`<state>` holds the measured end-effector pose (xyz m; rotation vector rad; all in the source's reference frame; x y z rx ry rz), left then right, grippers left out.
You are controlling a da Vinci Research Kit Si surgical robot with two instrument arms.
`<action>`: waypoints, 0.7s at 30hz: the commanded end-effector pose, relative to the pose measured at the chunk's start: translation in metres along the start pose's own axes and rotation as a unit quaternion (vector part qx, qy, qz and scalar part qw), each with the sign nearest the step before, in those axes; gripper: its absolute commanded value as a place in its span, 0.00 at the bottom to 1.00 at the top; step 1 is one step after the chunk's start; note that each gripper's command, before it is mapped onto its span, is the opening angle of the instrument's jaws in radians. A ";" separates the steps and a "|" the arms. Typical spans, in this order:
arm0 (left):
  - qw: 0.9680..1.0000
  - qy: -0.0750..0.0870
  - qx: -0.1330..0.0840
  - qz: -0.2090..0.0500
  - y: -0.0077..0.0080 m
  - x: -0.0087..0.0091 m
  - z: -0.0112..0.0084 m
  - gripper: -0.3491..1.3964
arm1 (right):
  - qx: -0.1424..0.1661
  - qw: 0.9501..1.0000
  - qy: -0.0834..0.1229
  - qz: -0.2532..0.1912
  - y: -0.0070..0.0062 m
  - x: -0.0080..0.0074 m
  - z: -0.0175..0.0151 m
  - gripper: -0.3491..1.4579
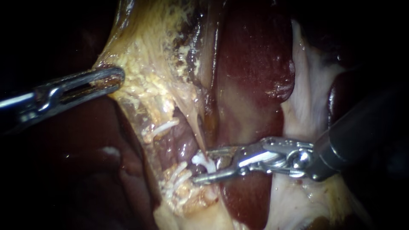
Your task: Going back first clip right tube
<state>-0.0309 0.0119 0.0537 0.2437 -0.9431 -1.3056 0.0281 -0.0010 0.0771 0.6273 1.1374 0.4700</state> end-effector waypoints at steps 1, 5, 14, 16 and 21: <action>1.000 0.000 0.000 0.000 0.0000 0.0000 0.0000 0.00 | 0.000 1.000 0.000 -0.007 0.0000 0.0001 -0.0003 0.52; 1.000 0.000 0.000 0.000 0.0000 0.0000 0.0000 0.00 | 0.004 1.000 0.001 -0.027 -0.0004 0.0004 -0.0016 0.52; 1.000 0.000 0.000 0.000 -0.0001 0.0000 -0.0001 0.00 | 0.013 0.999 0.009 -0.047 -0.0012 0.0023 -0.0051 0.52; 1.000 0.000 0.000 0.000 -0.0001 0.0000 -0.0001 0.00 | 0.015 0.999 0.013 -0.048 -0.0013 0.0027 -0.0056 0.52; 1.000 0.000 -0.001 0.000 -0.0001 0.0000 -0.0001 0.00 | 0.014 0.996 0.025 -0.079 -0.0019 0.0040 -0.0069 0.52</action>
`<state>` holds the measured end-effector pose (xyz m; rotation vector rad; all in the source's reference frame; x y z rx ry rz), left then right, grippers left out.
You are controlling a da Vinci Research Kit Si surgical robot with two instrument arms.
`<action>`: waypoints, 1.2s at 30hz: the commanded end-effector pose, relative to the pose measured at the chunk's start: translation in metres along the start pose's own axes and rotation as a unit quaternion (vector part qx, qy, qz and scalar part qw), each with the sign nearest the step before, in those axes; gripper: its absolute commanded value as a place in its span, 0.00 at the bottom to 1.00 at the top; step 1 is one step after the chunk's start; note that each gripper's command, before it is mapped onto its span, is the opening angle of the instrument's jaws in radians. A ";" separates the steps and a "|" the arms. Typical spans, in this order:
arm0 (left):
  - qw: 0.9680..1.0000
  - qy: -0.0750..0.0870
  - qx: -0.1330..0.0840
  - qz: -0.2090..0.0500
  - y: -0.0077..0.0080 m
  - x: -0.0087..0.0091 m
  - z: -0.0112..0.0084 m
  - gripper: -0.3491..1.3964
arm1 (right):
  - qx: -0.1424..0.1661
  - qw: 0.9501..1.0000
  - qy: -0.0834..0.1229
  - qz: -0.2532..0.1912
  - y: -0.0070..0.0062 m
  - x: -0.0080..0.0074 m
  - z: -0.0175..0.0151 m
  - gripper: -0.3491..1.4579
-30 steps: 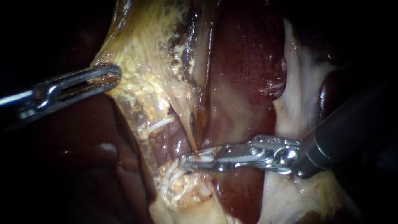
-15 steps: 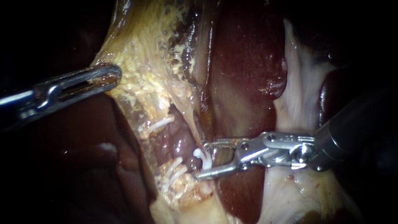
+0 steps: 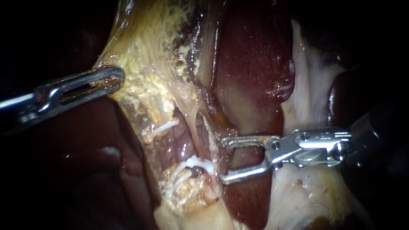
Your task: Going back first clip right tube
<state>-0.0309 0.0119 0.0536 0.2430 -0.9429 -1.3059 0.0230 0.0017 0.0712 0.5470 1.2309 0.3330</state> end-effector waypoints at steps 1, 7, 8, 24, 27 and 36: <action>1.000 0.000 0.000 0.000 0.0000 0.0000 0.0000 0.00 | -0.001 1.000 0.007 -0.012 -0.0001 0.0007 -0.0005 0.52; 1.000 0.000 -0.001 0.000 0.0000 0.0001 0.0000 0.00 | -0.016 0.997 0.022 -0.070 -0.0005 0.0045 -0.0033 0.52; 1.000 0.000 -0.001 0.000 -0.0001 0.0001 0.0001 0.00 | -0.019 0.997 0.023 -0.075 -0.0005 0.0049 -0.0038 0.52; 1.000 0.016 0.002 0.012 0.0003 0.0048 0.0050 0.00 | -0.031 0.994 0.033 -0.096 0.0001 0.0059 -0.0060 0.52; 0.999 0.026 0.003 0.019 0.0008 0.0064 0.0071 0.00 | -0.031 0.994 0.033 -0.096 0.0001 0.0059 -0.0061 0.52; 0.999 0.033 0.005 0.020 -0.0001 0.0071 0.0110 0.00 | -0.030 0.994 0.033 -0.096 0.0000 0.0059 -0.0064 0.52</action>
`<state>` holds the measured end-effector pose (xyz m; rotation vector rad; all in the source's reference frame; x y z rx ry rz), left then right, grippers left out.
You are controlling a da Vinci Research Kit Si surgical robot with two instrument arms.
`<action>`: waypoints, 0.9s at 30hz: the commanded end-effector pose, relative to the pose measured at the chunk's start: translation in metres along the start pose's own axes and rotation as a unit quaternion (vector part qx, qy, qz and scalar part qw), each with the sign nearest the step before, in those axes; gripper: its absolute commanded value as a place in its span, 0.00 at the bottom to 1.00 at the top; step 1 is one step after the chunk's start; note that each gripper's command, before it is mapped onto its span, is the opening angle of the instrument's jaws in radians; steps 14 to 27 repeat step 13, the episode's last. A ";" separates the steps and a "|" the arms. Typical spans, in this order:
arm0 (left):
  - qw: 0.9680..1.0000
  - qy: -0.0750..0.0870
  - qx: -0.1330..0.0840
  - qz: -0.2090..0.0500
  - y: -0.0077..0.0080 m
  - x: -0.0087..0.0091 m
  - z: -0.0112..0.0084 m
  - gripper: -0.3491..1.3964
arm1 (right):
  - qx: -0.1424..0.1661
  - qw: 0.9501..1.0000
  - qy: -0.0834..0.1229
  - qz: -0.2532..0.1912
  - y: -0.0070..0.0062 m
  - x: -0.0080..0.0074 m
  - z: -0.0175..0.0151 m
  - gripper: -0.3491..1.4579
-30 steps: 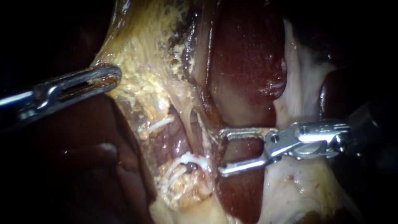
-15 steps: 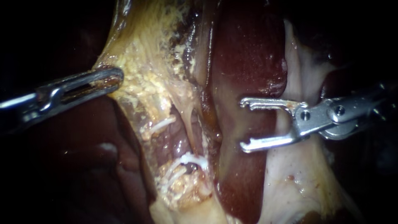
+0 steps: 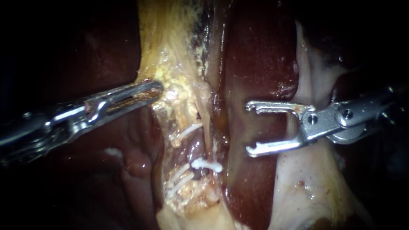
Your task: Going back first clip right tube
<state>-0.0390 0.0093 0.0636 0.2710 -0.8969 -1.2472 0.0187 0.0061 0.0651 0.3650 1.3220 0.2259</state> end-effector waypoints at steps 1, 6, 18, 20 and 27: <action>1.000 0.001 0.000 -0.001 -0.0002 0.0000 0.0001 0.00 | 0.000 1.000 0.000 0.000 0.0000 0.0001 0.0000 0.52; 1.000 0.001 0.001 -0.001 -0.0004 0.0000 0.0003 0.00 | 0.000 1.000 0.000 0.000 0.0000 0.0001 0.0000 0.52; 1.000 0.001 0.001 -0.001 -0.0004 0.0000 0.0003 0.00 | 0.000 1.000 0.000 0.000 0.0001 0.0001 0.0000 0.52; 1.000 0.001 0.001 -0.001 -0.0004 0.0000 0.0003 0.00 | 0.000 1.000 0.000 0.000 0.0001 0.0001 0.0000 0.52; 1.000 0.001 0.001 -0.001 -0.0004 0.0000 0.0003 0.00 | 0.000 1.000 0.000 0.000 0.0001 0.0001 0.0000 0.52</action>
